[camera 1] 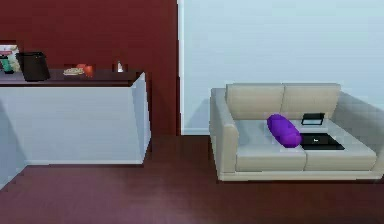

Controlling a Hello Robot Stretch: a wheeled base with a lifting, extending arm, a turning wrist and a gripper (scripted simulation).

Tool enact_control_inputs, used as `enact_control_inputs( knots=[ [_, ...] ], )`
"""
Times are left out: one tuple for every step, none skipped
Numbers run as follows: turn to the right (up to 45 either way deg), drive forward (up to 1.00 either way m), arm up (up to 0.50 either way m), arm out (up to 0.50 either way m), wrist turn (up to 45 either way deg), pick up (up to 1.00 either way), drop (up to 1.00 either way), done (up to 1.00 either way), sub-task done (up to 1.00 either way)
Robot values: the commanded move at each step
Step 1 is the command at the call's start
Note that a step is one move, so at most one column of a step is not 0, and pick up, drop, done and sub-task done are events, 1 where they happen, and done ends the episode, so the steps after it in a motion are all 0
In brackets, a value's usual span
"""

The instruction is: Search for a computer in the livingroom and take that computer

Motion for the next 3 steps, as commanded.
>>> enact_control_inputs(
  knots=[
    [-3.0, 0.00, 0.00, 0.00, 0.0, 0.00, 0.00, 0.00, 0.00],
    [0.0, 0.60, 0.00, 0.00, 0.0, 0.00, 0.00, 0.00, 0.00],
    [45.0, 0.00, 0.00, 0.00, 0.0, 0.00, 0.00, 0.00, 0.00]
  ],
)
